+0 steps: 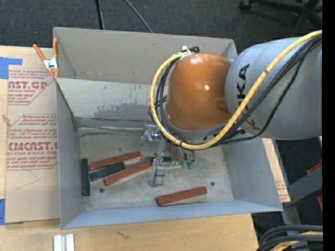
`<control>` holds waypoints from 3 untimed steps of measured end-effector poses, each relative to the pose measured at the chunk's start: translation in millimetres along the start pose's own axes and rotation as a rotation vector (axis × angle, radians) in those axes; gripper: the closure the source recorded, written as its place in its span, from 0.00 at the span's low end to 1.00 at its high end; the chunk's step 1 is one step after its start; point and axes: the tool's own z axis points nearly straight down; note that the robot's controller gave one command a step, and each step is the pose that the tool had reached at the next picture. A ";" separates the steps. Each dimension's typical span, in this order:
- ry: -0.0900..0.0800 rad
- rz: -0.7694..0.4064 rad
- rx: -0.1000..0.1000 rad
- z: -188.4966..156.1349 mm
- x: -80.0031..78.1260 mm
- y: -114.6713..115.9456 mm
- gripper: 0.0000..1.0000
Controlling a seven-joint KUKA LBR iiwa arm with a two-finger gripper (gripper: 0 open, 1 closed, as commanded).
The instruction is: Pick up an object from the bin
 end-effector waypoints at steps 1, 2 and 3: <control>0.006 -0.170 0.002 125.2 -35.1 7.7 0.00; 0.001 -0.168 0.000 121.4 -36.0 8.1 1.00; 0.001 -0.168 0.000 121.4 -36.0 8.1 0.00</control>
Offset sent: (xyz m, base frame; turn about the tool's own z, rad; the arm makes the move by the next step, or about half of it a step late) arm 0.0363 0.0074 -0.1207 -0.1679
